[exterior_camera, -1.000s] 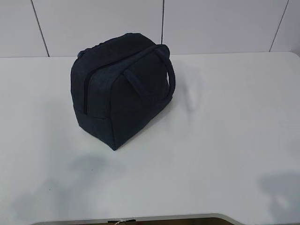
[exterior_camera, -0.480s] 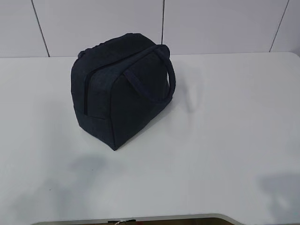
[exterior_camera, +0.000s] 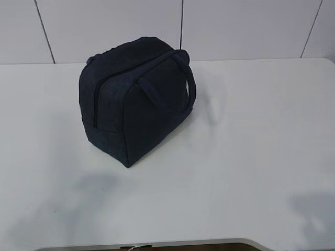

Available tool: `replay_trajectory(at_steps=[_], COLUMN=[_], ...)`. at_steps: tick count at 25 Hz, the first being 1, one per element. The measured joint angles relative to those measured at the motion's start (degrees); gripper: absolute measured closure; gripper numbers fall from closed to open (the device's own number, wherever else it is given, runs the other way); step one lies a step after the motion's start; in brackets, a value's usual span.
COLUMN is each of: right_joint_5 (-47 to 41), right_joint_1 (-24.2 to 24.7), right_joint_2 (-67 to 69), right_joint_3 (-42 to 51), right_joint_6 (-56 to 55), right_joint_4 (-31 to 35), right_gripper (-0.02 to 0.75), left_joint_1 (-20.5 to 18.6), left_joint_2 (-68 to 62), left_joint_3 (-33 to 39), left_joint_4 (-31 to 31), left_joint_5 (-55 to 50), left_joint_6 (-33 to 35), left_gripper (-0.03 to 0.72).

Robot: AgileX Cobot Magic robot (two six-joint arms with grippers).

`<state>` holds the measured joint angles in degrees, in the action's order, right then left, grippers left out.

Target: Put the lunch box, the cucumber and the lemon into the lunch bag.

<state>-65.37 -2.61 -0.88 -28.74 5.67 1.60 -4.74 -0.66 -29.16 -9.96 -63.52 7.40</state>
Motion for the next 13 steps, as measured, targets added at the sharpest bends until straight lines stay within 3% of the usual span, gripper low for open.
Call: replay_trajectory(at_steps=[13], right_joint_5=[0.0], right_joint_1=[0.0], right_joint_2=[0.0], right_joint_3=[0.0], right_joint_6=[-0.1], right_joint_4=[0.0], right_gripper=[0.174], left_joint_1=[0.0], left_joint_2=[0.0], left_joint_3=[0.0], left_joint_4=[-0.1], left_joint_5=[0.0], left_joint_6=[0.0], left_gripper=[0.316])
